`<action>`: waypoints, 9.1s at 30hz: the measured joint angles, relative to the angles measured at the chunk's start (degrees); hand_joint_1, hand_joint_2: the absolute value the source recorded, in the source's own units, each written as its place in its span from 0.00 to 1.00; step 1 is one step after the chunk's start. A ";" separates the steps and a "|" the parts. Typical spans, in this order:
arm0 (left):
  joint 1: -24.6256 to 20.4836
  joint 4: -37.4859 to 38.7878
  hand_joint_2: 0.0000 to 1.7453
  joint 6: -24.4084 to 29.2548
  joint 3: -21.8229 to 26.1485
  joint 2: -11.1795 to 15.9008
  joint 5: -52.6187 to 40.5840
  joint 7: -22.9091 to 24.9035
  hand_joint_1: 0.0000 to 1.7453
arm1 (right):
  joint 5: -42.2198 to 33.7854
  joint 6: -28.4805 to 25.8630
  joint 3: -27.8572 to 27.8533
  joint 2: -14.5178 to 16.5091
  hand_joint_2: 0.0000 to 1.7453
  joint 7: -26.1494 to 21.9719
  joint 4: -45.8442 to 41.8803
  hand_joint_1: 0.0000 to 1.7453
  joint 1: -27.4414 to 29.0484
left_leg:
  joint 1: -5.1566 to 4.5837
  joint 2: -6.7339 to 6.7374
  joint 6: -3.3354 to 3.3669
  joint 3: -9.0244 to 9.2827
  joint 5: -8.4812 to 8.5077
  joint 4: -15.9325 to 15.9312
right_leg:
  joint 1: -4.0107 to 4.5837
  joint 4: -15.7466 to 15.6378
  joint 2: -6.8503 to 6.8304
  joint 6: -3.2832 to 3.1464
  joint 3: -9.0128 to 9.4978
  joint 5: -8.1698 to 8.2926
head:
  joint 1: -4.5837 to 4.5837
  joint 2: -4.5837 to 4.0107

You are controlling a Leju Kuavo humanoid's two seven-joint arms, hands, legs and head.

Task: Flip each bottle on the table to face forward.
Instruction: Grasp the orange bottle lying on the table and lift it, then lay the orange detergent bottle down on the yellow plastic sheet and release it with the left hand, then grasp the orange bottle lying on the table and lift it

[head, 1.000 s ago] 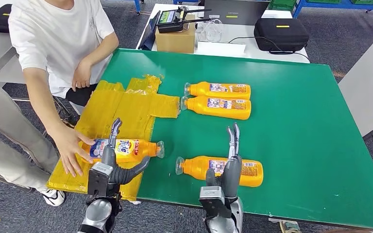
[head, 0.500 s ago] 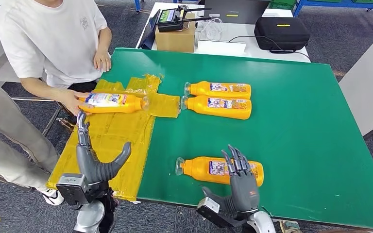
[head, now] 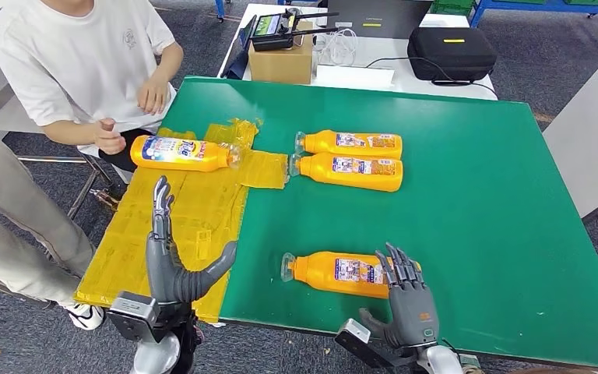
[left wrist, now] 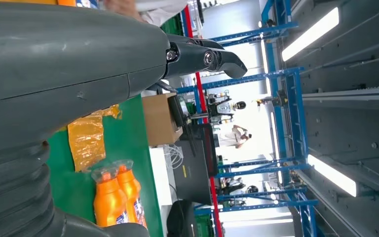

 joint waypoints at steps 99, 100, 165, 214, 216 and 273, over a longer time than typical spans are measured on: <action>-5.15 12.92 1.00 -22.80 -7.78 -0.41 20.24 8.44 0.00 | -42.15 10.84 2.99 15.71 1.00 -27.57 9.37 0.92 -13.06 | 0.13 0.93 0.00 0.37 -0.36 -0.02 | 0.14 0.03 1.17 0.00 -0.02 0.22 | 0.01 0.00; -5.28 12.94 1.00 -24.48 -7.80 -0.39 21.05 8.84 0.00 | -42.70 13.31 3.62 15.69 1.00 -28.39 9.46 0.92 -13.11 | 0.13 0.94 -0.01 0.37 -0.36 -0.02 | 0.15 0.03 1.17 0.00 -0.03 0.22 | 0.01 0.00; -15.82 28.16 1.00 -1.50 3.82 6.16 -39.95 31.98 1.00 | -29.19 0.69 9.69 13.54 0.00 -25.98 6.30 0.00 -6.75 | 0.15 0.93 -0.01 0.32 -0.34 -0.01 | 0.16 0.06 1.13 0.00 -0.09 0.22 | 0.01 0.00; -34.32 56.20 1.00 -18.45 0.50 18.46 -50.19 29.79 0.00 | -37.33 0.82 8.42 14.88 0.00 -32.32 17.10 0.00 -10.87 | 0.18 0.89 -0.08 1.40 -0.29 -0.10 | 0.15 0.18 1.11 -0.03 1.08 0.20 | 0.02 0.00; -33.51 55.34 1.00 -17.20 0.15 18.49 -48.80 29.14 0.00 | -37.24 0.84 8.19 14.90 0.00 -32.32 17.17 0.00 -10.82 | 0.17 0.90 -0.08 1.41 -0.29 -0.10 | 0.15 0.17 1.11 -0.03 1.07 0.20 | 0.02 0.00; 0.64 -12.59 1.00 -0.45 4.35 2.39 0.74 1.96 0.00 | 12.07 2.02 3.56 1.41 1.00 10.34 3.53 0.00 -2.69 | 0.13 0.84 -0.07 0.26 -0.30 -0.01 | 0.15 0.04 1.00 -0.01 -0.09 0.21 | 0.01 0.00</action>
